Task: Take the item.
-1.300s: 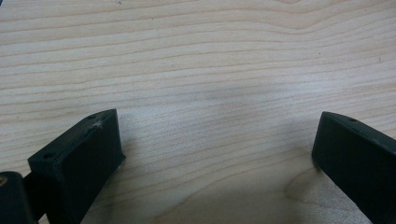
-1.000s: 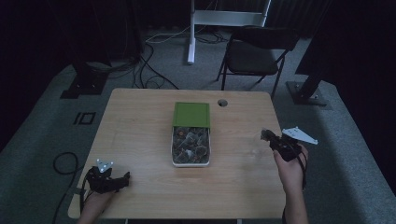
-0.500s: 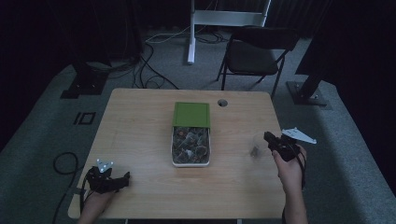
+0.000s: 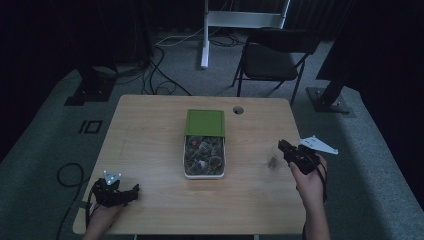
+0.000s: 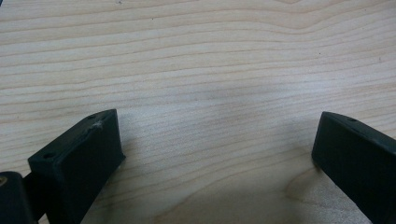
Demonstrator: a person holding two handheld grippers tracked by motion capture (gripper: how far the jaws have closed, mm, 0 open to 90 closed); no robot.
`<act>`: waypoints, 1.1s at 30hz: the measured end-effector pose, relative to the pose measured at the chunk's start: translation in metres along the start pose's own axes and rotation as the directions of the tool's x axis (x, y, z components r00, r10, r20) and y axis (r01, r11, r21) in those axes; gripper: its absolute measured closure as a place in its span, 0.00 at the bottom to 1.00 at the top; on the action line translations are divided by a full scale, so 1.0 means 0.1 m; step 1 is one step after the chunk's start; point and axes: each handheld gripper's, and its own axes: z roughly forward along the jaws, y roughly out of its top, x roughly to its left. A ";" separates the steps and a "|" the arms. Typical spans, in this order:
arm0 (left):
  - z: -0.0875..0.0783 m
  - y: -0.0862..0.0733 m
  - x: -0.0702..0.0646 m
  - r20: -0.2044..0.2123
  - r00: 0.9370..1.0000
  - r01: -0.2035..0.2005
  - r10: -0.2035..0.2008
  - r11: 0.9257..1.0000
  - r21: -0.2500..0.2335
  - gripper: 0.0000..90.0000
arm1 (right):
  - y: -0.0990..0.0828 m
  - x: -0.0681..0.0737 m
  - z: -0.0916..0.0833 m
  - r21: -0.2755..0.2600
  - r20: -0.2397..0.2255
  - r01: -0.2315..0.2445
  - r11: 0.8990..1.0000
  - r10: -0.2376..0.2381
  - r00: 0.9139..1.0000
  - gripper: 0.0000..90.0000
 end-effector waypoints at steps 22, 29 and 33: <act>0.00 0.00 0.00 -0.001 1.000 -0.001 0.001 1.000 0.000 0.02 | -0.18 0.31 0.07 0.012 -0.137 0.106 0.994 -0.103 0.985 0.79; 0.00 0.00 0.00 -0.001 1.000 -0.001 0.001 1.000 0.000 0.02 | -0.31 0.41 0.14 0.017 -0.197 0.145 0.989 -0.139 0.971 0.76; 0.00 0.00 0.00 -0.001 1.000 -0.002 0.002 1.000 -0.001 0.02 | -0.39 0.43 0.17 0.033 -0.213 0.163 0.986 -0.153 0.965 0.75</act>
